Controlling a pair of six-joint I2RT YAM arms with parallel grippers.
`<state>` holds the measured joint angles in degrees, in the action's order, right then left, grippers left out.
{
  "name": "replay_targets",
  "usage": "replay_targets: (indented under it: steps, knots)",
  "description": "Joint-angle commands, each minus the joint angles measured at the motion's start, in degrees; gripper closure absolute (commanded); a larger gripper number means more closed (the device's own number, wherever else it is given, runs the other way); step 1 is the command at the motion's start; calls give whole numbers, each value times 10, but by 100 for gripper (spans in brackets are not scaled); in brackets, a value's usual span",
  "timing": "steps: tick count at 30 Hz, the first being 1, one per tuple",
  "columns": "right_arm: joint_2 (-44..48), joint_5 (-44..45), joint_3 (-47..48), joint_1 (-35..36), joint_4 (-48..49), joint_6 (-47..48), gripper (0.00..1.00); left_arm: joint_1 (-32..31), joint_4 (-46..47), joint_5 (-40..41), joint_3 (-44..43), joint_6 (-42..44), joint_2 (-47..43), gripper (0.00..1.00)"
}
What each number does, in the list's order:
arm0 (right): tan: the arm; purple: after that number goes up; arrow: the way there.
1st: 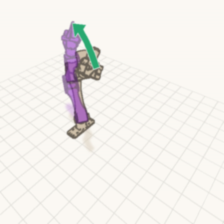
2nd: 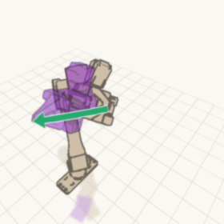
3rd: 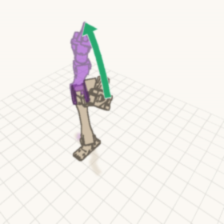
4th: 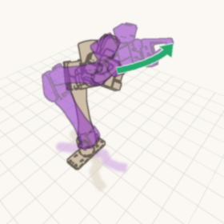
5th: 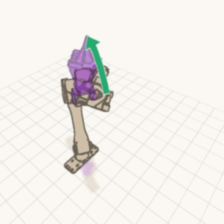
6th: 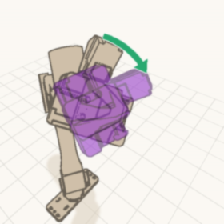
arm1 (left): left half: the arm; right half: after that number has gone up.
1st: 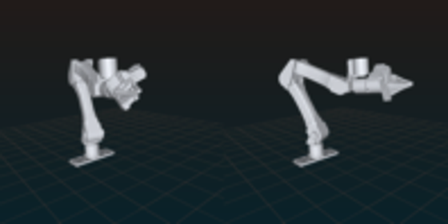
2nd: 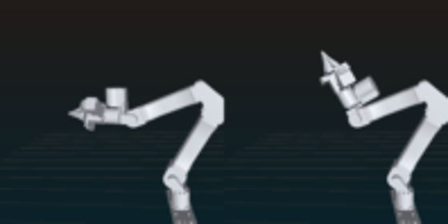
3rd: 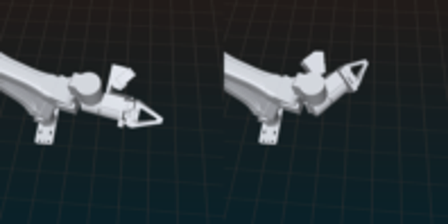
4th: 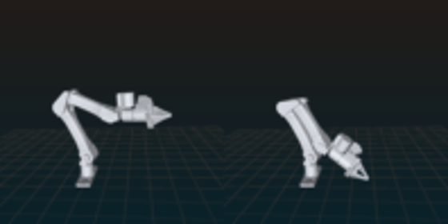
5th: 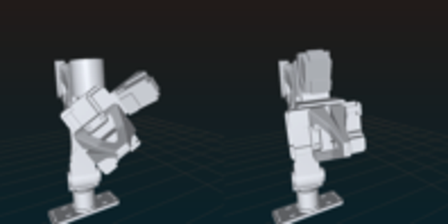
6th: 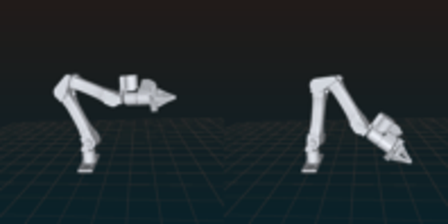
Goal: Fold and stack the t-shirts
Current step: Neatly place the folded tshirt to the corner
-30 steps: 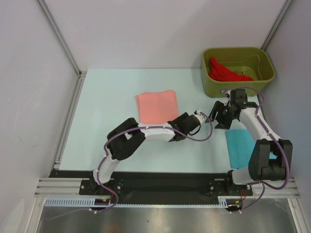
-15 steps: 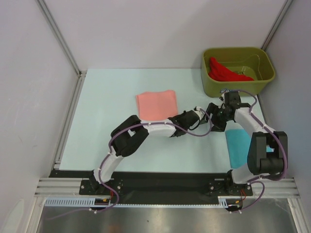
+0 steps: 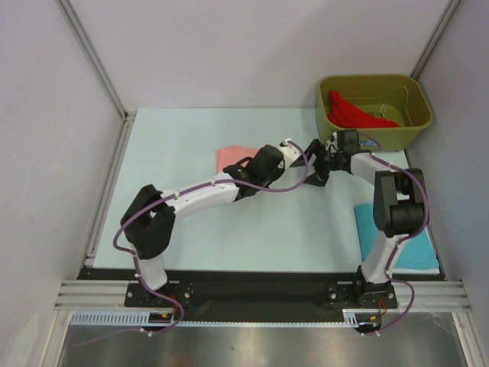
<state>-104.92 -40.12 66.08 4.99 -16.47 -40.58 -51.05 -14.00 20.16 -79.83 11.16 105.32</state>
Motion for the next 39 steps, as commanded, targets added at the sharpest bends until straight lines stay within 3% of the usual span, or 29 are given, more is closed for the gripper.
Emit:
replay_targets:
  steps: [1, 6, 8, 15, 20, 26, 29, 34, 39]
  knots:
    - [-44, -36, 74, 21, 121, -98, 13, 9, -8, -46, 28, -12, -37, 100]
    - [-129, -33, 159, 54, 147, -138, 7, 12, -16, -53, 41, -22, -55, 100]
    - [-170, -30, 197, 67, 147, -150, 0, 12, -19, -57, 42, -25, -57, 100]
    - [-217, 52, 283, 101, 0, -62, 6, 14, -31, -57, 39, -25, -78, 100]
    - [-191, 108, 273, 109, -40, -7, 8, 15, -45, -57, 41, -22, -92, 100]
    - [-132, 195, 285, 110, -116, 67, 1, 17, -47, -55, 51, -21, -99, 100]
    - [-117, 179, 251, 107, -120, 46, 0, 17, -50, -57, 51, -24, -104, 100]
    - [-121, 143, 198, 119, -42, -17, 1, 17, -57, -64, 58, -35, -122, 100]
    - [-118, 167, 185, 142, -44, -52, 4, 17, -65, -64, 66, -40, -143, 100]
